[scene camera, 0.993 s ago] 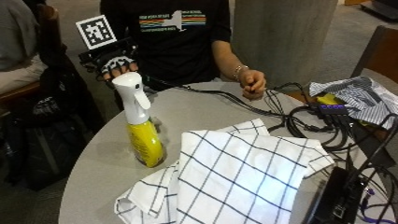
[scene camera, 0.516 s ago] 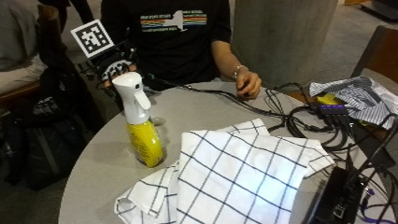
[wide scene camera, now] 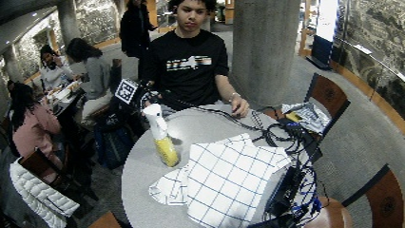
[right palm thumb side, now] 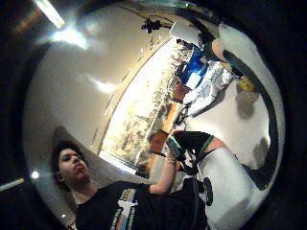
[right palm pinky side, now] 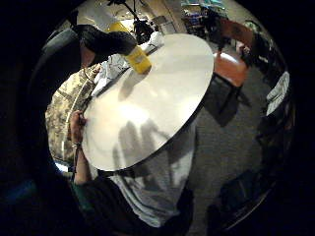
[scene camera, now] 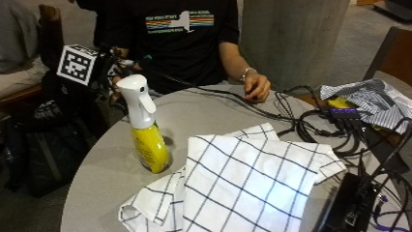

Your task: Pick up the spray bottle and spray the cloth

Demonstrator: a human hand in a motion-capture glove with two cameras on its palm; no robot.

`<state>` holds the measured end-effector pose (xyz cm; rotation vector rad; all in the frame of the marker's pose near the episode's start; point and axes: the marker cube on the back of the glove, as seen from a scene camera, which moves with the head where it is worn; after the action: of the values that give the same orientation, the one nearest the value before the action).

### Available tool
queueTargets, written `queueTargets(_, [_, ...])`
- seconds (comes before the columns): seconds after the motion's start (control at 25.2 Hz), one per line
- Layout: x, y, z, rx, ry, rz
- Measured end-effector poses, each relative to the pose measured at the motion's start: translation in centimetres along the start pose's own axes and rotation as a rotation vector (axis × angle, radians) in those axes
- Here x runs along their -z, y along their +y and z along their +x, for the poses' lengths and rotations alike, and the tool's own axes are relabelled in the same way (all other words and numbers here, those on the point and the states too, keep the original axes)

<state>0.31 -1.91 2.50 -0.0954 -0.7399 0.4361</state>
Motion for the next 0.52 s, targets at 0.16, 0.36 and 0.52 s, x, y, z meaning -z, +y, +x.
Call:
queueTargets(0.16, [0.2, -0.2, 0.7, -0.054, -0.114, 0.010])
queueTargets(0.36, [0.3, -1.3, 1.7, -0.074, -0.059, 0.029])
queueTargets(0.52, [-0.4, -3.0, 2.5, -0.098, -0.062, 0.029])
